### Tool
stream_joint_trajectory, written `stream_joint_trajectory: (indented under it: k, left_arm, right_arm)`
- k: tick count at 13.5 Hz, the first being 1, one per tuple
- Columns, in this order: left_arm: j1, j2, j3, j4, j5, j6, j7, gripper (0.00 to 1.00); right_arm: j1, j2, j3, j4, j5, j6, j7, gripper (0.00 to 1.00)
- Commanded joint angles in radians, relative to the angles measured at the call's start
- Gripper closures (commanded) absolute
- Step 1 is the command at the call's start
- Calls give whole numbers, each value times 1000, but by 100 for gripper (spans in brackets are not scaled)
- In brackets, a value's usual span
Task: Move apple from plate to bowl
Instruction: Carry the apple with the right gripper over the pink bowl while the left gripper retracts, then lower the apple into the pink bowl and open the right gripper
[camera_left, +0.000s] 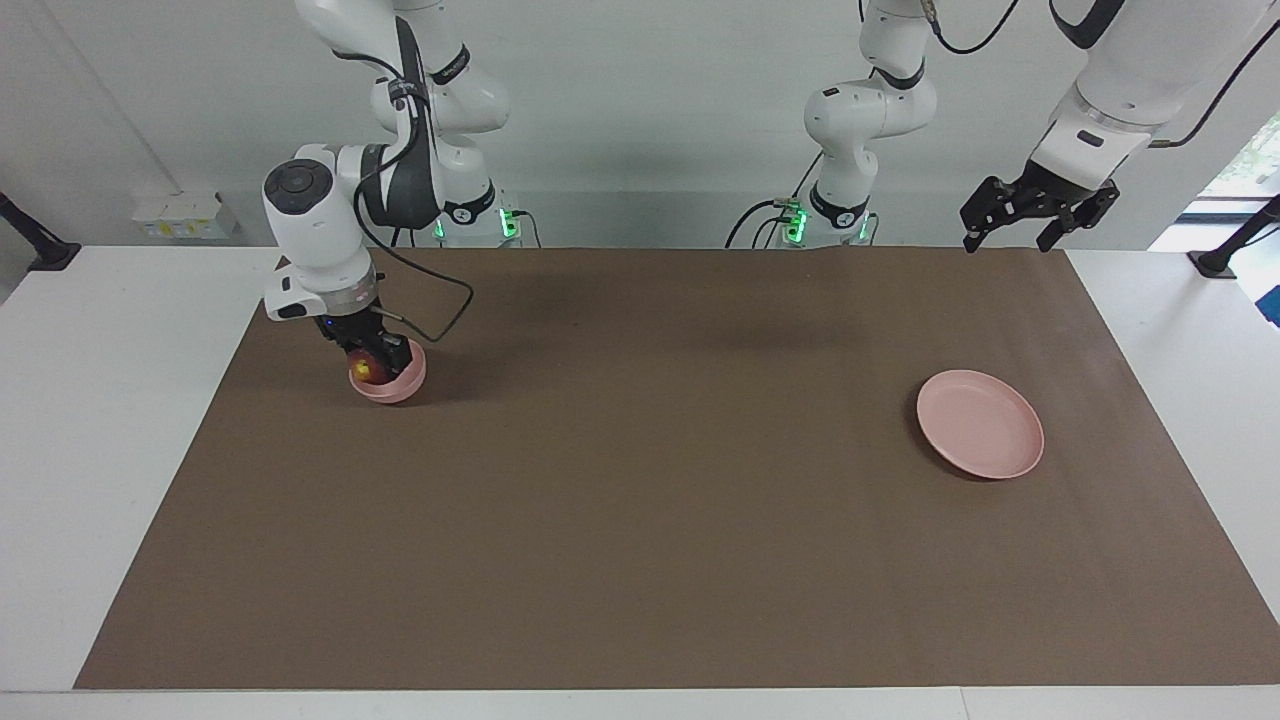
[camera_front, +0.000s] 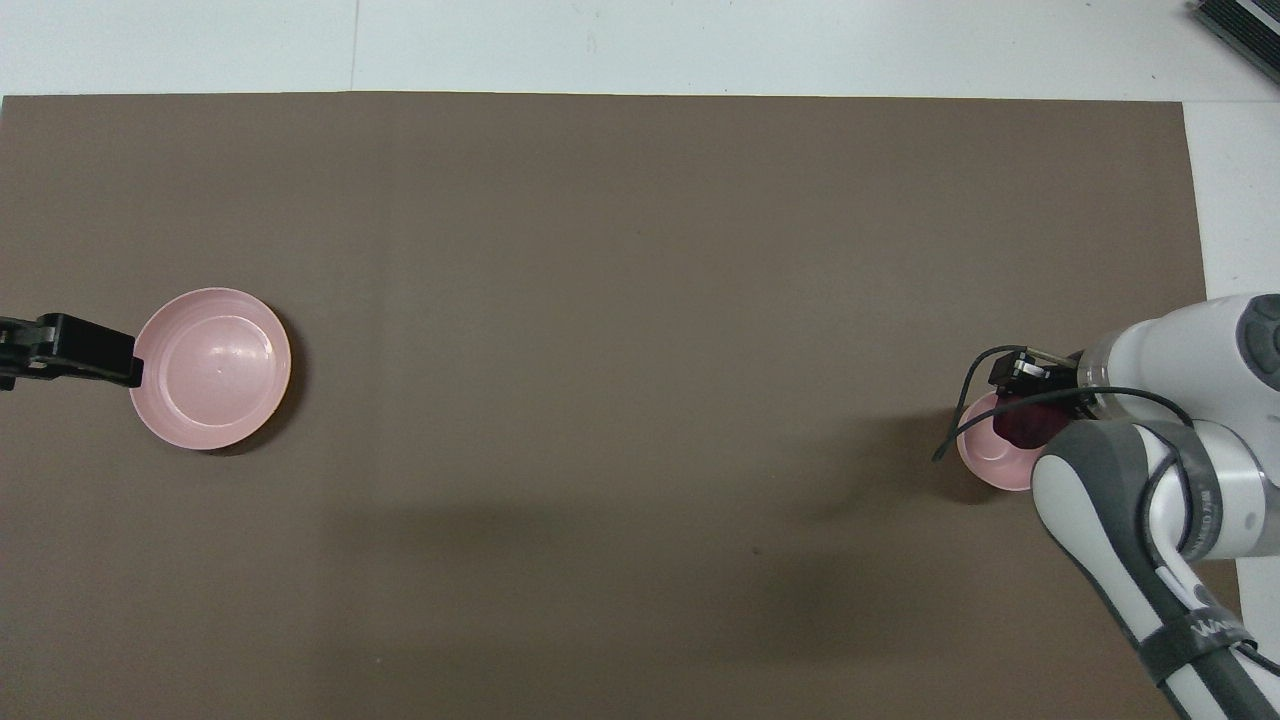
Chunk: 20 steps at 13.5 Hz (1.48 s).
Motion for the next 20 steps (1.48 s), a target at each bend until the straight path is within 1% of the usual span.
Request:
stream_joint_trajectory:
  k: [1,4,5,6,7,8,9,11,13,15,18,20]
  left_arm:
    - [17,-27,-5,-30,17,-3,-10,0]
    - [10,-25,3,-28,17,5,-16,0]
    - [-16,-27,41,-28,17,-1,-16,0]
    - [-74,-27,93,-27,17,2,-16,0]
    - [-125,-27,148,-27,17,3,-16,0]
    - [-149,-27,171,-28,17,0,-16,0]
    - [-148,-27,172,-27,17,2,-17,0]
    - [-145,-27,170,-27,17,0,-20,0]
    - [-147,-27,170,-27,17,2,-22,0]
    - [-147,-27,170,-28,17,0,-22,0]
    - [-160,-19,169,-22,11,43,-19,0]
    - [-162,-25,165,-28,11,43,-10,0]
  right_arm:
    - [-35,-19,12,-102,-17,98,-18,100]
    - [-35,27,14,-105,-3,126,-2,100]
    - [-33,31,14,-102,-3,125,2,100]
    - [-21,37,14,-93,-3,120,26,70]
    - [-18,44,14,-79,-3,109,60,1]
    - [-6,44,14,-65,-3,105,57,0]
    - [-1,41,15,-44,-3,80,48,0]
    - [0,40,23,37,-3,-47,38,0]
    - [0,39,29,99,-2,-121,-8,0]
    - [0,40,29,168,64,-200,-77,0]
    - [-3,39,29,278,101,-323,-220,0]
    - [-6,40,29,376,110,-418,-239,0]
